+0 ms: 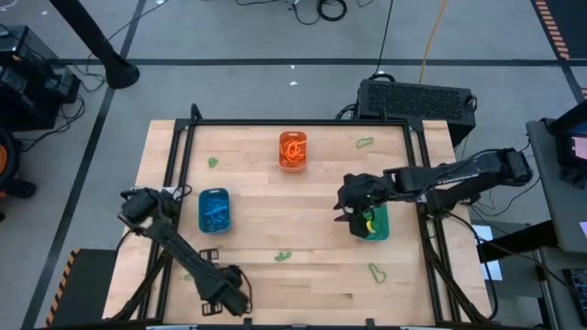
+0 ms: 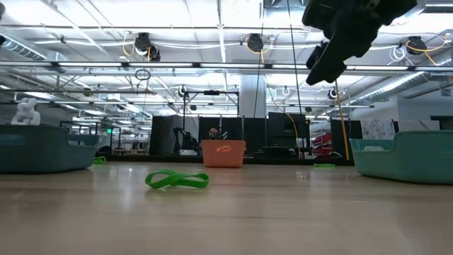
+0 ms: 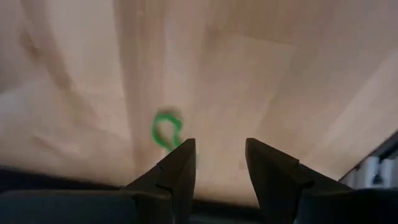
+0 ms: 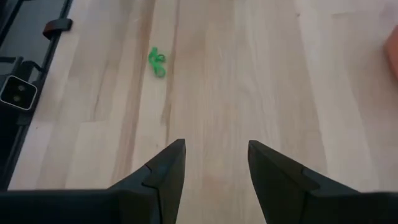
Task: Sort rubber bands into baskets
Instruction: Put the green rubber band into the green bin
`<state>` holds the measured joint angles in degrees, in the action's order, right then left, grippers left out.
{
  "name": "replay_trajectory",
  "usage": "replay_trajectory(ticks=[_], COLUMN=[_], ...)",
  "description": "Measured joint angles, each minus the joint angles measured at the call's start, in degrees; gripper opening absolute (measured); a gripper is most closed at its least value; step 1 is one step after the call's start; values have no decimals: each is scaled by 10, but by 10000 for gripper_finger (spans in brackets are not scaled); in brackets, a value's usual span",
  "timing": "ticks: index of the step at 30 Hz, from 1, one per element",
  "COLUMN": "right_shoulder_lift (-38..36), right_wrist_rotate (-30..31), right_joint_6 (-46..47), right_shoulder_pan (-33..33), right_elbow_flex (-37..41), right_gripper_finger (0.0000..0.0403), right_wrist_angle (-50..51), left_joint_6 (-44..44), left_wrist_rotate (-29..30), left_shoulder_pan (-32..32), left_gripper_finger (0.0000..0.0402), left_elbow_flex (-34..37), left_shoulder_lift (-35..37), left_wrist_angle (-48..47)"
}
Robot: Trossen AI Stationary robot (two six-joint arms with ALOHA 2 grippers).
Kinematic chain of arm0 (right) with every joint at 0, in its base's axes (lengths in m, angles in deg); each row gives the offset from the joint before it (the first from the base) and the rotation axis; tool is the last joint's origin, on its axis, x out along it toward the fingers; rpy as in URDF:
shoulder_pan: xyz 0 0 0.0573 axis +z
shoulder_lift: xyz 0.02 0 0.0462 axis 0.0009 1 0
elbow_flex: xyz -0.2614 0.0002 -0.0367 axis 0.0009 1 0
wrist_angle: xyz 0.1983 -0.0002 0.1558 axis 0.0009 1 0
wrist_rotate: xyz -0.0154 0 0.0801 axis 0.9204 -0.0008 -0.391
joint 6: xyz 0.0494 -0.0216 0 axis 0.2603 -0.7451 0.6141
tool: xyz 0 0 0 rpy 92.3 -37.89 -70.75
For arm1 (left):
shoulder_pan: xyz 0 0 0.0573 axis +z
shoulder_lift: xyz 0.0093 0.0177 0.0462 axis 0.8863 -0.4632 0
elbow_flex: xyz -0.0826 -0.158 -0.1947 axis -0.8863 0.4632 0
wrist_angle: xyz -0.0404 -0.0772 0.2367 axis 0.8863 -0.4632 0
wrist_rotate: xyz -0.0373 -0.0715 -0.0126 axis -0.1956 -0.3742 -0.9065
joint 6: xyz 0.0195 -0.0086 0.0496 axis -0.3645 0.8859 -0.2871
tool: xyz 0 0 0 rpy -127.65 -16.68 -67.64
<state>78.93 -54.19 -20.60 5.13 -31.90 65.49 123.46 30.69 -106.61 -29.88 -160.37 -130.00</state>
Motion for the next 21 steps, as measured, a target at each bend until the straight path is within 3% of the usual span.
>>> replay_trajectory(ticks=[10,21], right_shoulder_lift=[30,30], right_wrist_rotate=[0,0], right_joint_6=[2,1], right_shoulder_pan=[3,3], right_elbow_flex=[0,0], right_gripper_finger=[167,167], right_wrist_angle=[-5,-3], left_joint_6=[147,150], left_wrist_rotate=[16,-26], left_shoulder_pan=[-31,-31], left_gripper_finger=[148,148], left_elbow_flex=[186,289], left_shoulder_lift=[159,166], left_wrist_angle=[131,226])
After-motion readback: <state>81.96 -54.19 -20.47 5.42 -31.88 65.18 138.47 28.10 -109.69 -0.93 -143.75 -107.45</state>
